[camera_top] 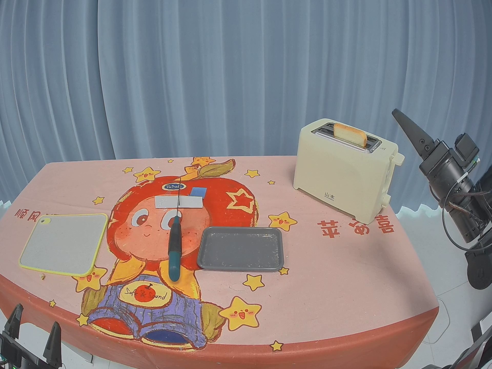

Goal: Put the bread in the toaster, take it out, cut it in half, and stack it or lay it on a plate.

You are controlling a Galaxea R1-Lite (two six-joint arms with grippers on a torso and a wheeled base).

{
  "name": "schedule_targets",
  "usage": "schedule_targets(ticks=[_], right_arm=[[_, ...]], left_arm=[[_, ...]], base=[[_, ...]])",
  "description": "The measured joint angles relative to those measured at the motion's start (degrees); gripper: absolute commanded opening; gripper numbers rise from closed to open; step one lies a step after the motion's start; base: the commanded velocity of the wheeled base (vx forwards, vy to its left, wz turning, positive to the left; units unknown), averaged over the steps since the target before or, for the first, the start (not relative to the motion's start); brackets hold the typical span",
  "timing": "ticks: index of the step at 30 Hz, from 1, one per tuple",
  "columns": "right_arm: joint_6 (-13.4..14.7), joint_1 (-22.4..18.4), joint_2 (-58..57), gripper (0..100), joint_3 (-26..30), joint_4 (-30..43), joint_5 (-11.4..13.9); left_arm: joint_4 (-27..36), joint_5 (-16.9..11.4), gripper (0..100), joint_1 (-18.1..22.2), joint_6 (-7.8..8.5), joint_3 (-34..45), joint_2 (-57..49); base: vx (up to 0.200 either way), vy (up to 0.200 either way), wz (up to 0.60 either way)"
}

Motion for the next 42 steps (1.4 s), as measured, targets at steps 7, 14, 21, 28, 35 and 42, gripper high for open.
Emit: schedule_targets(ticks=[7, 14, 21, 28, 35, 42], right_arm=[[0.27, 1.79, -1.07, 100, -1.45, -0.01, -0.37], [0.22, 2.05, -1.11, 100, -1.84, 0.00, -0.44], [-4.90, 1.24, -1.21, 100, -0.22, 0.02, -0.55], [-7.69, 1.07, -1.40, 100, 2.35, 0.05, -0.41], [-8.16, 0.87, -1.24, 100, 2.84, 0.02, -0.41], [-8.07, 0.28, -0.27, 0, 3.34, 0.05, -0.41]], left_arm=[[0.00, 0.01, 100, 0.00, 0.00, 0.00, 0.00], [0.00, 0.01, 100, -0.02, 0.00, 0.00, 0.00], [0.00, 0.00, 100, 0.00, 0.00, 0.00, 0.00], [0.00, 0.00, 100, 0.00, 0.00, 0.00, 0.00], [0.00, 0.01, 100, -0.02, 0.00, 0.00, 0.00], [0.00, 0.01, 100, 0.00, 0.00, 0.00, 0.00]], base=[[0.000, 0.000, 0.00], [0.000, 0.000, 0.00], [0.000, 0.000, 0.00], [0.000, 0.000, 0.00], [0.000, 0.000, 0.00], [0.000, 0.000, 0.00]])
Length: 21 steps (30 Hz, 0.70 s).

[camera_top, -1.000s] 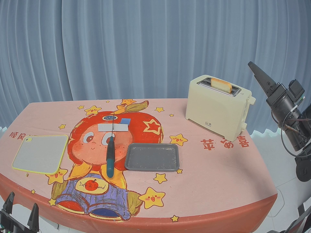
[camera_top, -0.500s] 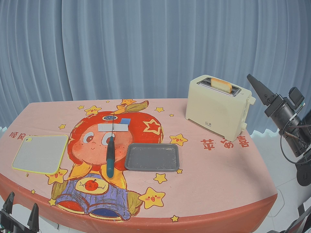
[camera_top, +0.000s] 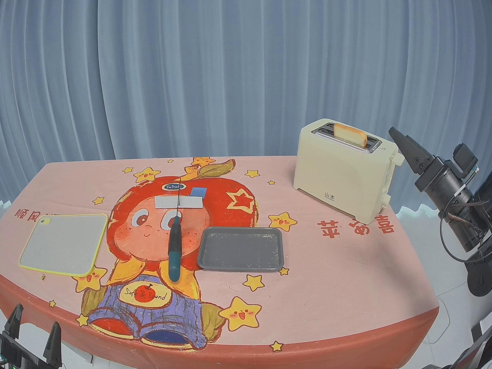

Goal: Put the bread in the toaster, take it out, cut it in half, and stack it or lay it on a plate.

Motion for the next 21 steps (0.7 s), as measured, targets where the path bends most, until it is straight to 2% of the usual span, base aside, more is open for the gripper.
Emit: schedule_targets(ticks=[6, 11, 21], right_arm=[[-0.72, -0.30, 0.35, 0, 2.84, -0.02, 1.62], [-4.22, 0.48, 1.54, 0, 6.84, 0.00, 3.32], [-9.73, -3.19, 7.59, 0, 10.97, 0.02, 5.97]], left_arm=[[0.00, 0.00, 100, 0.00, 0.00, 0.00, 0.00], [0.00, 0.00, 100, 0.00, 0.00, 0.00, 0.00], [0.00, 0.00, 100, 0.00, 0.00, 0.00, 0.00]], base=[[0.000, 0.000, 0.00], [0.000, 0.000, 0.00], [0.000, 0.000, 0.00]])
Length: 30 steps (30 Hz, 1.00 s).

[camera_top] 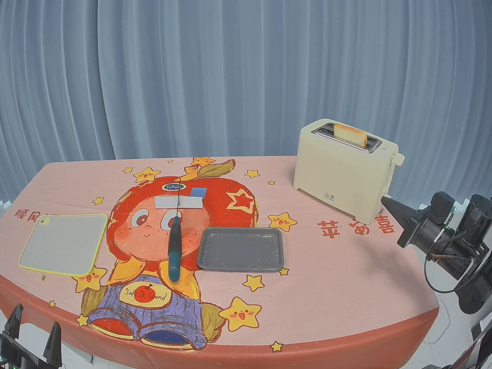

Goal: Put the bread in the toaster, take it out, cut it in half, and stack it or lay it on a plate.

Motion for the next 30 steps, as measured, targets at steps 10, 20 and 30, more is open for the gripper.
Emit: schedule_targets(ticks=[10, 20, 30], right_arm=[[-1.11, -4.91, 5.27, 0, -0.02, -0.07, 0.54], [-1.99, -6.62, 8.50, 0, -0.30, -0.02, 0.62], [-1.91, -6.51, 8.74, 0, -4.08, -0.05, 6.56]], left_arm=[[0.00, 0.00, 100, 0.00, 0.00, 0.00, 0.00], [0.00, 0.00, 100, 0.00, 0.00, 0.00, 0.00], [0.00, -0.01, 100, 0.00, 0.00, 0.00, 0.00]], base=[[0.000, 0.000, 0.00], [0.000, 0.000, 0.00], [0.000, 0.000, 0.00]])
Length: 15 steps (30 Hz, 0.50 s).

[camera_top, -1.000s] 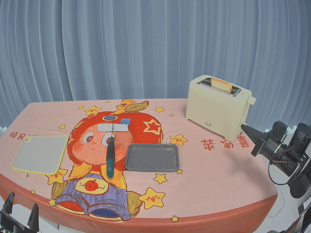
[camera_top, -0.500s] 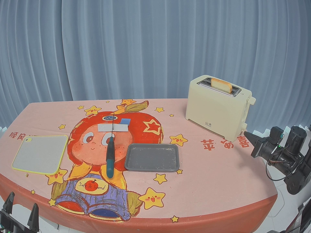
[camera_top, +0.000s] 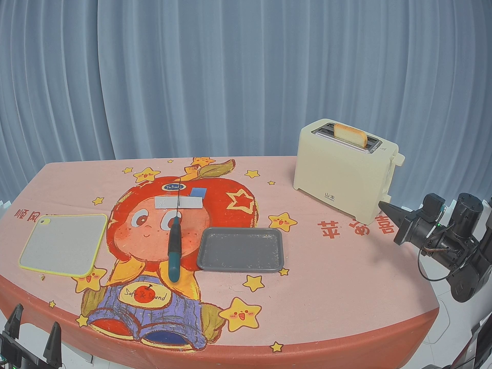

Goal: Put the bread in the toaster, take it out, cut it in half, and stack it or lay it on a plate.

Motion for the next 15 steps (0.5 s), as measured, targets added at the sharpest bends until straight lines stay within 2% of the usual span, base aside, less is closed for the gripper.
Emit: schedule_targets(ticks=[3, 15], right_arm=[[0.17, -0.39, 0.02, 0, -0.30, -0.02, 1.10], [-0.33, -2.12, 2.76, 0, -0.55, 0.02, 1.01]], left_arm=[[0.00, 0.00, 100, 0.00, 0.02, 0.00, 0.00], [0.00, 0.00, 100, -0.02, 0.00, 0.00, 0.00]], base=[[0.000, 0.000, 0.00], [0.000, 0.000, 0.00]])
